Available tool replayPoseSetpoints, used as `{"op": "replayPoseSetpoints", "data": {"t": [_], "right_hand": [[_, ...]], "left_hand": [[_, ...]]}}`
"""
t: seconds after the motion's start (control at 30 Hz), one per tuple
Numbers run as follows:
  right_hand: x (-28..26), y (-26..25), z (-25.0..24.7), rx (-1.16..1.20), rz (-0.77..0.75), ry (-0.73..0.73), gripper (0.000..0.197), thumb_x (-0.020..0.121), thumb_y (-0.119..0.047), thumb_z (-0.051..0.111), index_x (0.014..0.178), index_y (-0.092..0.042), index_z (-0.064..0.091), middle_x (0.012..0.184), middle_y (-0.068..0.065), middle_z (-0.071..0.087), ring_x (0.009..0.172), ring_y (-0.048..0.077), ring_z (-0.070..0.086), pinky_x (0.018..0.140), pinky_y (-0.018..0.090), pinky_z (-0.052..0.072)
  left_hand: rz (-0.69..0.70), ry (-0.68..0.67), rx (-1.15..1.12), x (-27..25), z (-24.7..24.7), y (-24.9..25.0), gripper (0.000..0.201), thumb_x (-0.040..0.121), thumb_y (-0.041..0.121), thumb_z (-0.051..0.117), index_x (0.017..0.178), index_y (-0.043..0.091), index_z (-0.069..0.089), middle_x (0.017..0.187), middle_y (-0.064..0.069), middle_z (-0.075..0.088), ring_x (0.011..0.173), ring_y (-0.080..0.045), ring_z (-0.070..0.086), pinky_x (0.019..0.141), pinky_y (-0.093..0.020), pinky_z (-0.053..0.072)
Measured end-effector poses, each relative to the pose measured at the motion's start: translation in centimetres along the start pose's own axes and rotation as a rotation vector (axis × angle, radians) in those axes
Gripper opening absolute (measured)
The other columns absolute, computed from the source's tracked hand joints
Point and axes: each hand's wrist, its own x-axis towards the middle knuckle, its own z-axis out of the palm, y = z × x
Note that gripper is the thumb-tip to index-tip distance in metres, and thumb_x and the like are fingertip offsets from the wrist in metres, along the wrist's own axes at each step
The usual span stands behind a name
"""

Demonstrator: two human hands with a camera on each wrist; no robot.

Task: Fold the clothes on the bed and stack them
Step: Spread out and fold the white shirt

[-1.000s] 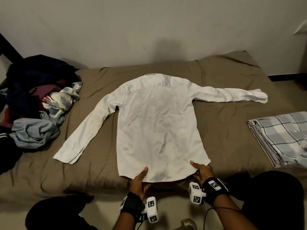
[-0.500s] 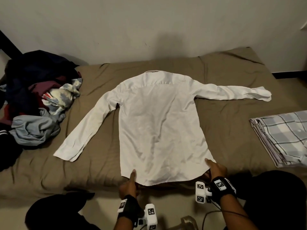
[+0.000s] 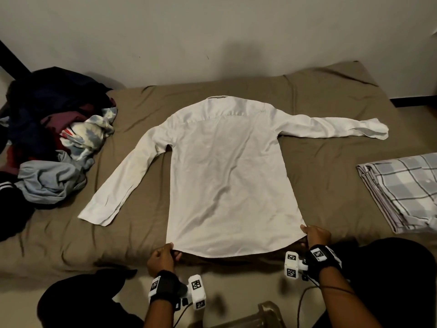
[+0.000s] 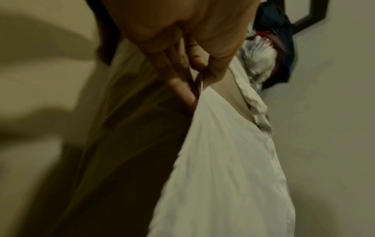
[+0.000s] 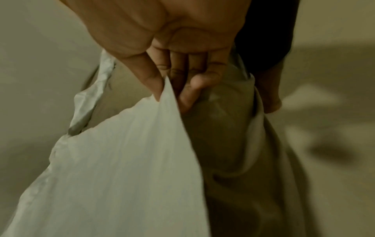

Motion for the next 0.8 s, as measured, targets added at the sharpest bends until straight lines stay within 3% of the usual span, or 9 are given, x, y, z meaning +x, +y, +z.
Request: {"op": "replayPoseSetpoints", "data": {"t": [0.13, 0.23, 0.3, 0.37, 0.43, 0.47, 0.57, 0.63, 0.8], "right_hand": [[0.6, -0.1, -0.1, -0.31, -0.091, 0.008, 0.025, 0.085, -0.011, 0.072, 0.064, 0.002, 0.065, 0.054, 0.015, 0.065, 0.063, 0.034, 0.062, 0.072, 0.047, 0.056], [-1.2, -0.6, -0.2, -0.498, -0.207, 0.068, 0.017, 0.081, -0.011, 0.067, 0.082, 0.006, 0.067, 0.079, 0.025, 0.071, 0.081, 0.042, 0.065, 0.077, 0.046, 0.055], [-2.5, -0.4, 0.8, -0.665, -0.394, 0.189, 0.031, 0.072, -0.007, 0.068, 0.099, 0.003, 0.061, 0.108, 0.029, 0.062, 0.101, 0.046, 0.058, 0.084, 0.048, 0.048], [-4.2, -0.2, 2.8, -0.788, -0.732, 0.247, 0.053, 0.068, -0.01, 0.074, 0.118, -0.002, 0.057, 0.131, 0.028, 0.051, 0.12, 0.046, 0.047, 0.097, 0.052, 0.04], [-6.0, -0.1, 6.4, -0.875, -1.036, 0.093, 0.071, 0.082, -0.026, 0.07, 0.145, -0.005, 0.045, 0.158, 0.024, 0.029, 0.144, 0.041, 0.028, 0.111, 0.051, 0.027], [-6.7, 0.1, 8.2, -0.945, -1.146, -0.037, 0.077, 0.091, -0.035, 0.061, 0.155, -0.008, 0.031, 0.166, 0.019, 0.013, 0.153, 0.035, 0.014, 0.117, 0.048, 0.019], [-5.1, 1.5, 10.2, -1.146, -1.243, -0.192, 0.08, 0.1, -0.058, 0.031, 0.162, -0.016, 0.002, 0.169, 0.006, -0.011, 0.156, 0.022, -0.008, 0.124, 0.047, 0.01], [-2.3, 2.0, 8.2, -1.139, -1.077, -0.11, 0.085, 0.097, -0.069, 0.02, 0.162, -0.017, 0.003, 0.169, 0.004, -0.008, 0.156, 0.021, -0.002, 0.124, 0.049, 0.014], [0.0, 1.1, 5.2, -1.076, -0.821, -0.057, 0.086, 0.094, -0.074, 0.002, 0.16, -0.02, -0.009, 0.169, 0.003, -0.009, 0.156, 0.022, -0.004, 0.125, 0.05, 0.009]], "left_hand": [[-0.032, 0.043, -0.132, 0.4, -0.5, -1.1, 0.016, 0.077, -0.003, 0.079, 0.076, 0.003, 0.064, 0.077, -0.015, 0.064, 0.065, -0.026, 0.057, 0.043, -0.02, 0.053], [0.112, 0.11, 0.078, 0.5, -0.5, -0.9, 0.022, 0.073, -0.003, 0.079, 0.086, 0.009, 0.064, 0.086, -0.014, 0.067, 0.078, -0.027, 0.062, 0.07, -0.033, 0.058], [0.46, 0.122, 0.366, 0.2, 0.2, -0.6, 0.035, 0.068, 0.001, 0.074, 0.099, 0.012, 0.062, 0.101, -0.013, 0.067, 0.092, -0.032, 0.065, 0.087, -0.042, 0.053], [0.956, -0.036, 0.562, -1.0, 2.1, -0.4, 0.045, 0.067, 0.007, 0.068, 0.111, 0.012, 0.06, 0.116, -0.011, 0.061, 0.109, -0.034, 0.057, 0.096, -0.045, 0.048], [1.288, -0.338, 0.782, -1.8, 5.5, -0.3, 0.054, 0.079, 0.024, 0.065, 0.131, 0.012, 0.058, 0.139, -0.012, 0.053, 0.133, -0.033, 0.045, 0.111, -0.044, 0.038], [1.359, -0.467, 0.95, -1.6, 7.2, -0.4, 0.064, 0.088, 0.037, 0.061, 0.145, 0.011, 0.049, 0.154, -0.014, 0.042, 0.146, -0.033, 0.033, 0.118, -0.045, 0.029], [1.324, -0.51, 1.384, 2.0, 8.6, -0.8, 0.086, 0.098, 0.072, 0.025, 0.164, 0.019, 0.006, 0.171, 0.0, -0.006, 0.158, -0.02, -0.004, 0.125, -0.053, 0.006], [1.248, -0.392, 1.454, 4.7, 6.8, -0.5, 0.093, 0.094, 0.079, 0.011, 0.163, 0.019, 0.0, 0.171, 0.004, -0.008, 0.158, -0.019, -0.005, 0.123, -0.056, 0.008], [0.9, -0.23, 1.409, 4.2, 5.3, 1.5, 0.122, 0.075, 0.098, 0.008, 0.162, 0.014, -0.01, 0.171, -0.003, -0.008, 0.158, -0.018, -0.003, 0.123, -0.06, 0.002]]}}
